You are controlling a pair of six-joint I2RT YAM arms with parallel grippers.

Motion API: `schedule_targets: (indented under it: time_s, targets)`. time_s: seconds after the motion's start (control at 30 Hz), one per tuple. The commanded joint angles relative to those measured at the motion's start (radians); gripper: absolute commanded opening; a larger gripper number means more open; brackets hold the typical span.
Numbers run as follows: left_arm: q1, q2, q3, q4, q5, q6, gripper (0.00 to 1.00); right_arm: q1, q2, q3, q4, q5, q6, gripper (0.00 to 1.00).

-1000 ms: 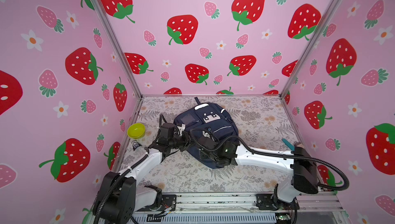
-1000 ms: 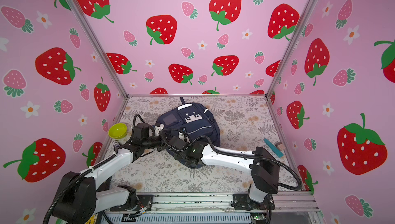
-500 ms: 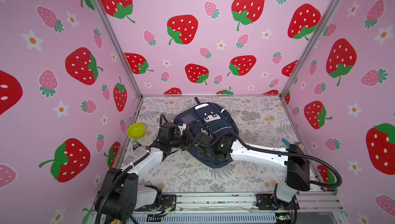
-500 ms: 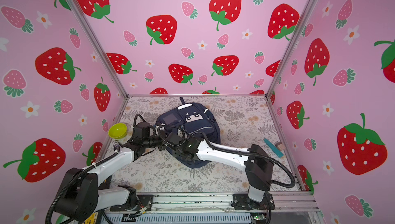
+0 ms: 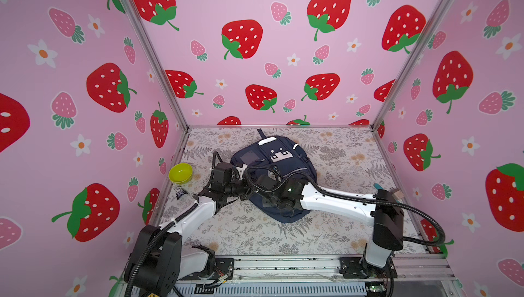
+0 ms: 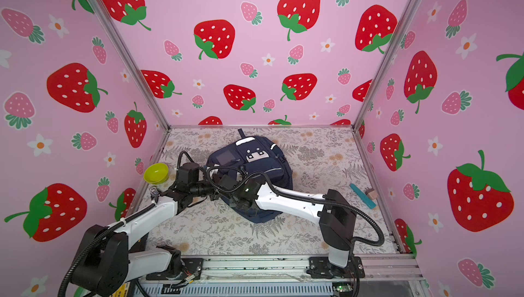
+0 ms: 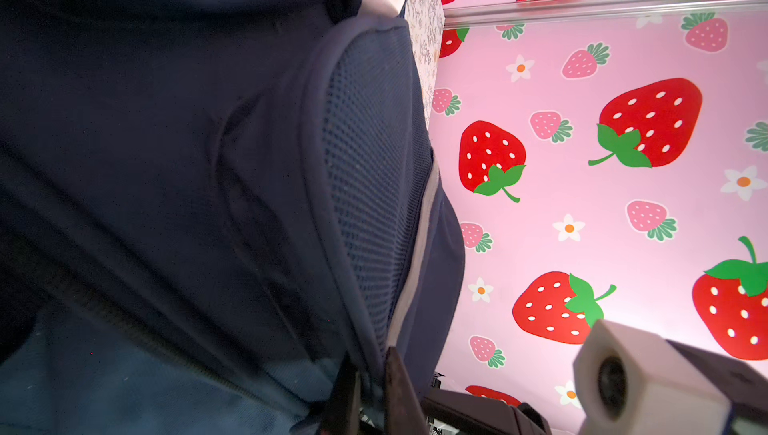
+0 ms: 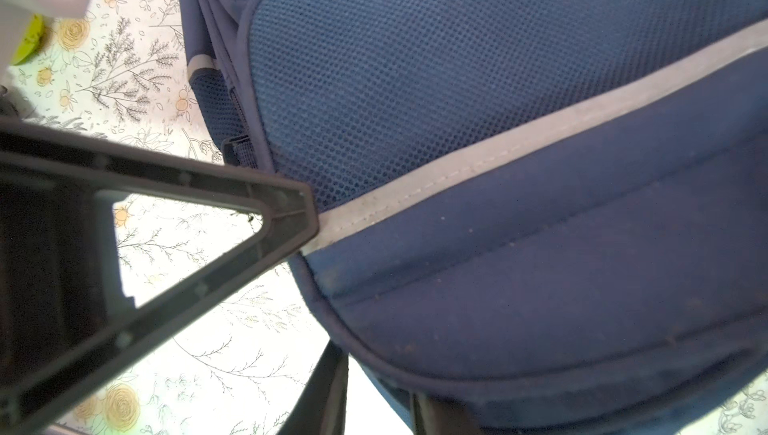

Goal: Pack the student bag

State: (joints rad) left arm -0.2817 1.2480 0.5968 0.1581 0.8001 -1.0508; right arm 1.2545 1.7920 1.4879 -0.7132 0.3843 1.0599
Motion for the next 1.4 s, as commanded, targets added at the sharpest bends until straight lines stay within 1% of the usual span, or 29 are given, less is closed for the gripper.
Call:
schedule_targets:
  time_s: [0.0,0.07,0.1,0.17,0.23,0.37,0.47,0.57,0.67,0.8,0.97,1.2,1.37]
  targets:
    - [-0.005,-0.039,0.018,0.025,0.047,0.026,0.0,-0.02,-0.023,0.01,-0.069,0.063,0.015,0.39]
    - [-0.006,-0.039,0.015,0.031,0.049,0.023,0.0,-0.022,-0.013,0.019,-0.051,0.05,0.006,0.5]
    - [-0.007,-0.041,0.013,0.035,0.048,0.021,0.0,-0.021,-0.001,0.028,-0.045,0.049,0.002,0.51]
    - [-0.01,-0.045,0.014,0.036,0.047,0.023,0.0,-0.022,0.03,0.05,-0.054,0.063,0.001,0.51]
    - [-0.013,-0.048,0.015,0.036,0.051,0.024,0.0,-0.023,0.064,0.09,-0.088,0.091,0.009,0.49]
    - [-0.023,-0.055,0.011,0.034,0.053,0.035,0.0,-0.027,0.082,0.125,-0.116,0.136,0.02,0.49]
    - [-0.028,-0.056,0.005,0.036,0.054,0.037,0.0,-0.034,0.09,0.138,-0.131,0.146,0.026,0.51]
    - [-0.032,-0.055,0.001,0.045,0.055,0.037,0.0,-0.036,0.108,0.139,-0.129,0.138,0.02,0.51]
    - [-0.032,-0.057,0.004,0.035,0.049,0.044,0.0,-0.038,0.122,0.146,-0.151,0.124,0.023,0.39]
    - [-0.031,-0.052,0.008,0.02,0.042,0.061,0.0,-0.037,0.092,0.131,-0.167,0.124,0.028,0.23]
    - [-0.031,-0.035,0.006,0.02,0.034,0.079,0.0,-0.026,0.052,0.111,-0.188,0.137,0.043,0.12]
    - [-0.03,-0.032,0.011,-0.004,0.025,0.1,0.0,-0.012,0.042,0.088,-0.216,0.143,0.057,0.02]
    - [-0.028,-0.033,0.009,-0.018,0.013,0.11,0.0,-0.01,0.004,0.042,-0.194,0.139,0.06,0.0]
